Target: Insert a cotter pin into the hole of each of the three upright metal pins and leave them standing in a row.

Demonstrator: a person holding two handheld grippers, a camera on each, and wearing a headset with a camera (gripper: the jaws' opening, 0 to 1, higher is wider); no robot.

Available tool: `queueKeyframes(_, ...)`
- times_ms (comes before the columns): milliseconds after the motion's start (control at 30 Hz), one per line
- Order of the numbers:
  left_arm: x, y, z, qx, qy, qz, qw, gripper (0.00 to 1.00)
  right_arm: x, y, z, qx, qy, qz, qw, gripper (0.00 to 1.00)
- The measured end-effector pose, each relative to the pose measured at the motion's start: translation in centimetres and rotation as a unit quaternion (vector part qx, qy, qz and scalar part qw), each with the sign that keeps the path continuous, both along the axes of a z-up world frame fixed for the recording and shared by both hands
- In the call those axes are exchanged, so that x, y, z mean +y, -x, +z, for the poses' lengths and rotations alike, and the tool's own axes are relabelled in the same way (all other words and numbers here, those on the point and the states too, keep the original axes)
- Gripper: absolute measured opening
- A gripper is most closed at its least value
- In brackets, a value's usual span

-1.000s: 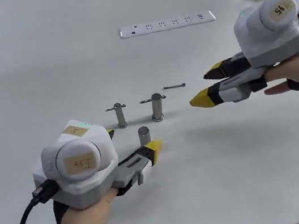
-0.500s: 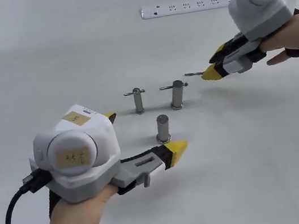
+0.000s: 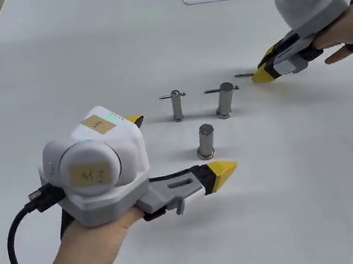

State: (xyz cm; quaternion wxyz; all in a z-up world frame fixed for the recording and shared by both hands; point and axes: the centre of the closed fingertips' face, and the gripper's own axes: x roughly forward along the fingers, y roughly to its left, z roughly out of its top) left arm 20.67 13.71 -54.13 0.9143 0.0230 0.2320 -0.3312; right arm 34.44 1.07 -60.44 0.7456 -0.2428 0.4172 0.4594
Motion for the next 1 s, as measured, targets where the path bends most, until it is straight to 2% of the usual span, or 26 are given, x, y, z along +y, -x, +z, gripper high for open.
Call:
queueKeyframes(167, 0.2, 0.0, 0.0, 0.000, -0.003, -0.002, 1.0000, 0.90, 0.2, 0.0, 0.1, 0.003, 0.004, 0.009, 0.9999, 0.09)
queueKeyframes(300, 0.4, -0.1, -0.2, 0.004, -0.003, 0.000, 1.0000, 0.90, 0.1, 0.2, 0.2, 0.009, 0.024, 0.026, 0.9993, 0.08)
queueKeyframes(433, 0.5, -0.1, -0.2, 0.003, -0.006, -0.006, 1.0000, 0.89, 0.0, 0.4, 0.2, -0.013, 0.068, 0.071, 0.9951, 0.05)
queueKeyframes(533, 0.5, 0.0, -0.3, 0.005, -0.007, -0.008, 0.9999, 0.89, 0.2, 0.9, 0.2, -0.011, 0.077, 0.082, 0.9936, 0.01)
queueKeyframes(567, 0.5, 0.1, -0.4, 0.007, -0.008, -0.008, 0.9999, 0.89, 0.2, 1.0, 0.2, -0.018, 0.087, 0.097, 0.9912, 0.00)
queueKeyframes(633, 0.6, 0.1, -0.4, 0.009, -0.009, -0.009, 0.9999, 0.88, 0.3, 1.2, 0.2, -0.021, 0.096, 0.106, 0.9895, 0.00)
queueKeyframes(800, 0.5, 0.1, -0.4, 0.009, -0.008, -0.012, 0.9999, 0.88, 0.3, 1.3, 0.3, -0.019, 0.105, 0.112, 0.9880, 0.00)
queueKeyframes(1000, 0.5, 0.2, -0.3, 0.008, -0.011, -0.017, 0.9998, 0.87, 0.1, 1.2, 0.4, -0.020, 0.094, 0.097, 0.9906, 0.00)
